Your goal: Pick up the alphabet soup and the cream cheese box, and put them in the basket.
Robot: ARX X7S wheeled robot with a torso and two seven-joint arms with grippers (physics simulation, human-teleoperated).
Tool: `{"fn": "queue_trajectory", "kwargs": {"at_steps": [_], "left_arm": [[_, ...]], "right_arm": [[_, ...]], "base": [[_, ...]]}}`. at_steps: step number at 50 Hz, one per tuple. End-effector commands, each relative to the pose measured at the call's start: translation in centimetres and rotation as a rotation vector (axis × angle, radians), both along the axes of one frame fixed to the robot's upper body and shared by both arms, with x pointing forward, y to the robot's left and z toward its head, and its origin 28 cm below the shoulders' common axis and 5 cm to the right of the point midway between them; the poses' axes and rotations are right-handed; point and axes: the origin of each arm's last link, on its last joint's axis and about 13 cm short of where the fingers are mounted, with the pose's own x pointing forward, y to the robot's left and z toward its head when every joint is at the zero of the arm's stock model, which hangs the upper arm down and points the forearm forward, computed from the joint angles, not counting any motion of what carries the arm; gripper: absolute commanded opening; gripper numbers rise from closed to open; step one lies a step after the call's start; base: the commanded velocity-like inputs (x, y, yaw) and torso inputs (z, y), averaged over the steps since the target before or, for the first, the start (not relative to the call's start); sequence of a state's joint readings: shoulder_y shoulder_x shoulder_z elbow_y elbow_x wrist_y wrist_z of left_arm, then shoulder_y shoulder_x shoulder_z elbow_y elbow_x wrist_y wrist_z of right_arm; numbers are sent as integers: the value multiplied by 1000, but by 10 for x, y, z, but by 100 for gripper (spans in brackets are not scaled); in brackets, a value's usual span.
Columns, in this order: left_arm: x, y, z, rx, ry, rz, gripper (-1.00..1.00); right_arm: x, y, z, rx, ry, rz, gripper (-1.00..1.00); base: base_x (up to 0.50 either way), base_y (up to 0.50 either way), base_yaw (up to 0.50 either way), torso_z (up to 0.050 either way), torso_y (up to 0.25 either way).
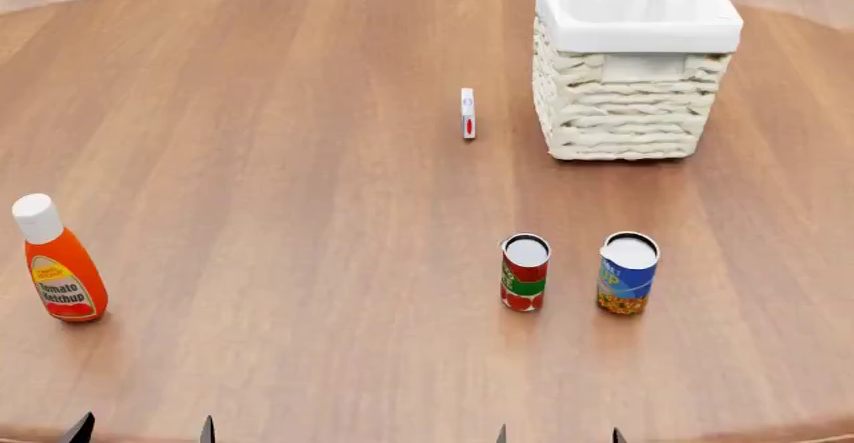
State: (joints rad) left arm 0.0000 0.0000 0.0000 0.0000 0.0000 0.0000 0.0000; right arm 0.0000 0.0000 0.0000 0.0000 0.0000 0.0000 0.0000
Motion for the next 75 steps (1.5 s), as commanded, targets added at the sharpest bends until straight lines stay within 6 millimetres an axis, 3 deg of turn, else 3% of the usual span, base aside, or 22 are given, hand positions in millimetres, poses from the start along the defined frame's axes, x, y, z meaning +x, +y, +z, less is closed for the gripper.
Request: {"fn": "queue_trajectory", "kwargs": {"at_steps": [1, 11, 15, 20, 26, 31, 38, 47, 54, 75], "left_arm": [[1, 0, -1, 0, 0, 0, 100], [-2, 6, 10, 13, -30, 19, 100], [-6, 5, 25, 43, -94, 8, 100], [-11, 5, 50, 52, -180, 2, 100], [-28, 4, 93, 66, -338, -17, 100], [-40, 4, 118, 4, -427, -67, 100], [-52, 4, 138, 22, -527, -71, 100], [-58, 3, 143, -8, -573, -96, 100], [-56, 3, 141, -3, -566, -95, 100], [-57, 4, 139, 1, -562, -81, 100]], "right_arm": [[0, 0, 0, 0, 0, 0, 100], [-2, 1, 11, -8, -38, 6, 100], [-3, 1, 25, -24, -94, 10, 100], [-15, -3, 60, -56, -230, -15, 100], [-30, -6, 96, -66, -356, -28, 100], [-38, -5, 112, -65, -411, -1, 100], [-52, -4, 138, -88, -526, 7, 100], [-68, -4, 151, -85, -581, 26, 100], [-65, -4, 143, -83, -574, 25, 100], [-65, -2, 143, -97, -543, 51, 100]], "base": [[0, 0, 0, 0, 0], [0, 0, 0, 0, 0], [0, 0, 0, 0, 0], [0, 0, 0, 0, 0], [0, 0, 0, 0, 0], [0, 0, 0, 0, 0], [0, 0, 0, 0, 0], [0, 0, 0, 0, 0], [0, 0, 0, 0, 0], [48, 0, 0, 0, 0]]}}
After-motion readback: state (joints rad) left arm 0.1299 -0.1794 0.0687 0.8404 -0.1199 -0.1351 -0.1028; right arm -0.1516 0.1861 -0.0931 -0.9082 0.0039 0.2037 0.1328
